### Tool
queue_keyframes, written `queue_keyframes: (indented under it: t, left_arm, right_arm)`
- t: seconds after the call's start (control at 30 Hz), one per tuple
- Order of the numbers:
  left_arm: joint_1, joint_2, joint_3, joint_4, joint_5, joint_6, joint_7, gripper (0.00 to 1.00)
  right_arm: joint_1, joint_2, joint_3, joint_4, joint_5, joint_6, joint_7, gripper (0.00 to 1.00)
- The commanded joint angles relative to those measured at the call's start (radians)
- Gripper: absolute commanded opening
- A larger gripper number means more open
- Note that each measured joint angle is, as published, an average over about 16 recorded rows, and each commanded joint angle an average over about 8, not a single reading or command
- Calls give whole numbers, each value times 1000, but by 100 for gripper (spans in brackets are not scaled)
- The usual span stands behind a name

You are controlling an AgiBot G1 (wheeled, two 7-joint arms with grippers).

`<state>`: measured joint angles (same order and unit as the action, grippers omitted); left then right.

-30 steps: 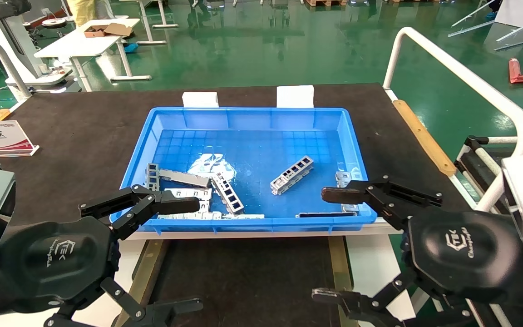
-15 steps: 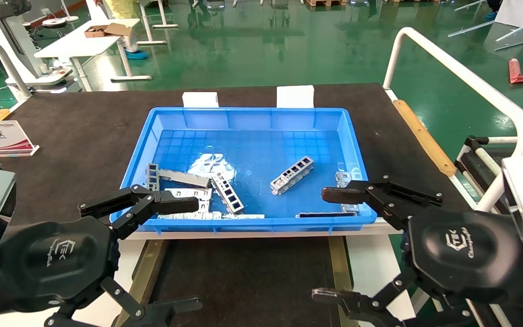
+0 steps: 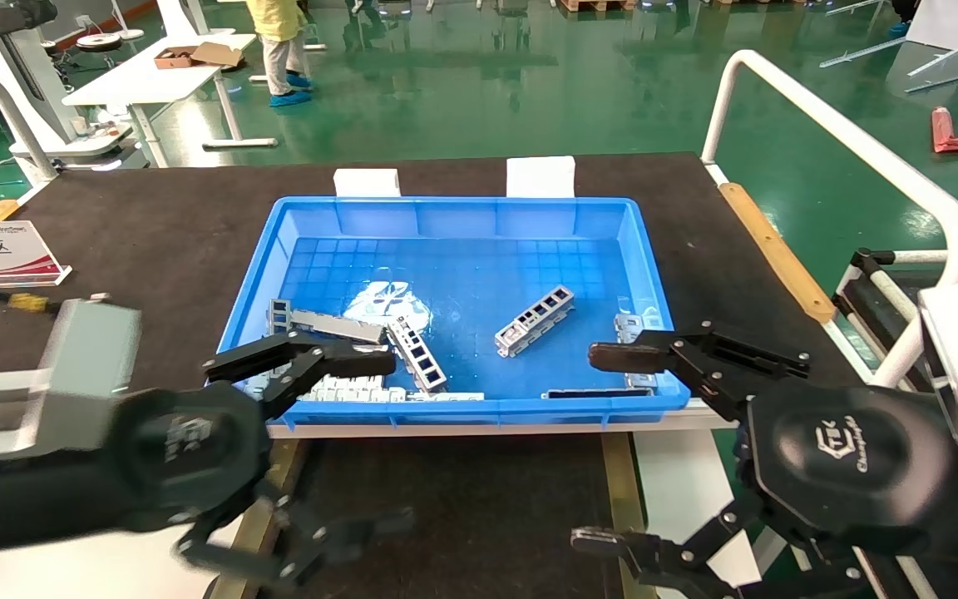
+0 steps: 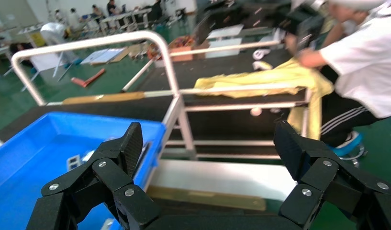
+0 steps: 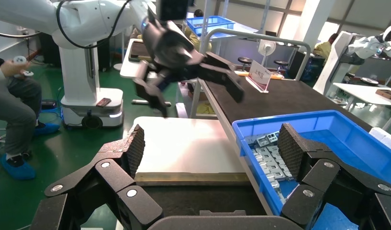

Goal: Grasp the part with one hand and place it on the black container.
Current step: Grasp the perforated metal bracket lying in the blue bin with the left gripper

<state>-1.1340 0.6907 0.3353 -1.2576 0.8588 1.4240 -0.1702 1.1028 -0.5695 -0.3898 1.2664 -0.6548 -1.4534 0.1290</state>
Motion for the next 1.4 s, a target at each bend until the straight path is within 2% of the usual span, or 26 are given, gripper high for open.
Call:
queue_keyframes:
  t: [0.03,0.63,1.1,1.4]
  left_arm:
    - [-11,15,11,7,25,-15,2,100]
    - [-179,228,148,155,309,-187,-45,100]
    - [-304,493,244,443,503,-396,-41,100]
    - [-345,636,278,645,578,-552,23,100]
  right_arm:
    - [0,0,0,0,0,0,0,100]
    - [0,0,0,0,0,0,0,100]
    - [0,0,0,0,0,0,0,100]
    - [0,0,0,0,0,0,0,100]
